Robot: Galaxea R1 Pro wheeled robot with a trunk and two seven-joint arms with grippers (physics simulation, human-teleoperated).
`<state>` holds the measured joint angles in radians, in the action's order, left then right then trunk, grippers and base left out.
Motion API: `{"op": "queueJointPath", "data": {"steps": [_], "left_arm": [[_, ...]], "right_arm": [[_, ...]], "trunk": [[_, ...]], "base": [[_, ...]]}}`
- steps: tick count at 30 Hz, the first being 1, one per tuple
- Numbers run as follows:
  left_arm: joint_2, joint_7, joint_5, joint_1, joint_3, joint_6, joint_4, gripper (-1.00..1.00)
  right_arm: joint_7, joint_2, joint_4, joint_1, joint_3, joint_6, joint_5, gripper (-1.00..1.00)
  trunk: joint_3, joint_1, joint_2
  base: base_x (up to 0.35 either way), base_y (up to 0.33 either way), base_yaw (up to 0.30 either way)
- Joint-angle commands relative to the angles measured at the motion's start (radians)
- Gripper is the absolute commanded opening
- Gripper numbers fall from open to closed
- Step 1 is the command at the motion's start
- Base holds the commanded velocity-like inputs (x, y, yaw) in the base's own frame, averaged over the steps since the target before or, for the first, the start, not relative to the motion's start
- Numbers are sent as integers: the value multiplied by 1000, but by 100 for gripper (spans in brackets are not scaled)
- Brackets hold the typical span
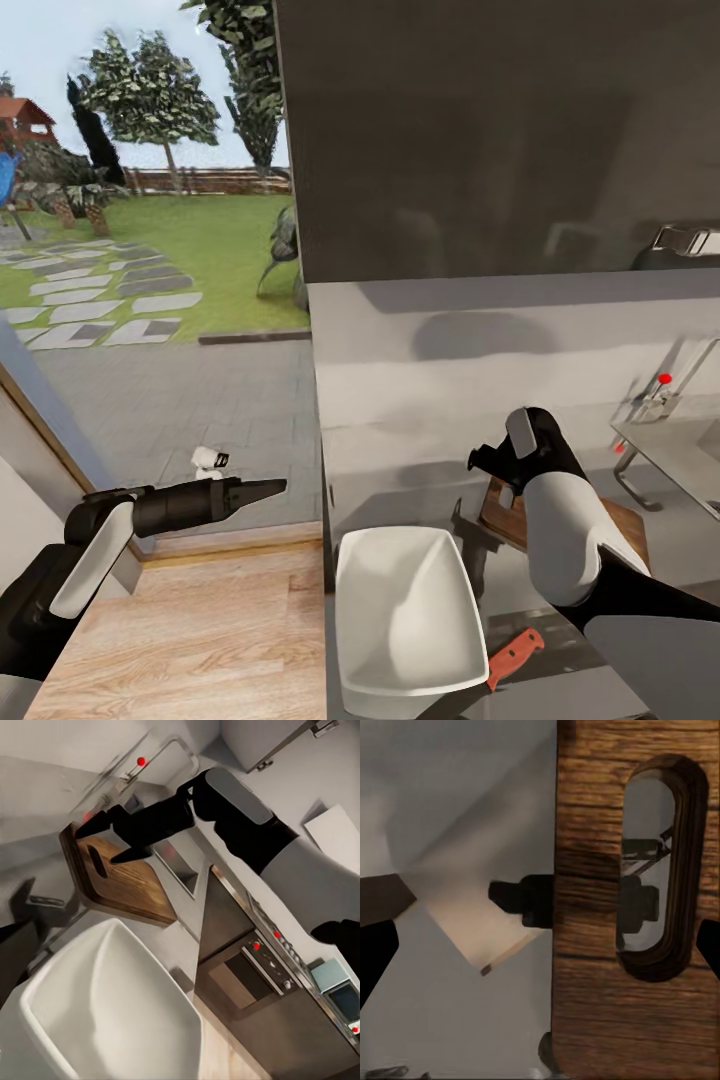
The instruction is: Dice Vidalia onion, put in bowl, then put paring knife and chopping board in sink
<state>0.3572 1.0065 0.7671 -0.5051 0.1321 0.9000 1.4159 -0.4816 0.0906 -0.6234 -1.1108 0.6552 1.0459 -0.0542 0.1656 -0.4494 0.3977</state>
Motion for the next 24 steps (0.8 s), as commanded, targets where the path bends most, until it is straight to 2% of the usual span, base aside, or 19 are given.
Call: {"op": "queueJointPath", "data": {"steps": [1, 12, 24], "left_arm": [[1, 0, 5, -1, 1, 5, 0, 100], [0, 0, 4, -1, 1, 5, 0, 100], [0, 0, 4, -1, 1, 4, 0, 100]], "right_arm": [[-7, -2, 7, -1, 5, 1, -6, 100], [-5, -32, 24, -1, -1, 1, -7, 100], [-4, -32, 24, -1, -3, 1, -9, 100]], "trunk": [[2, -1, 2], [2, -1, 2], [2, -1, 2]], "base": [[0, 0, 0], [0, 0, 0], [32, 23, 0]]}}
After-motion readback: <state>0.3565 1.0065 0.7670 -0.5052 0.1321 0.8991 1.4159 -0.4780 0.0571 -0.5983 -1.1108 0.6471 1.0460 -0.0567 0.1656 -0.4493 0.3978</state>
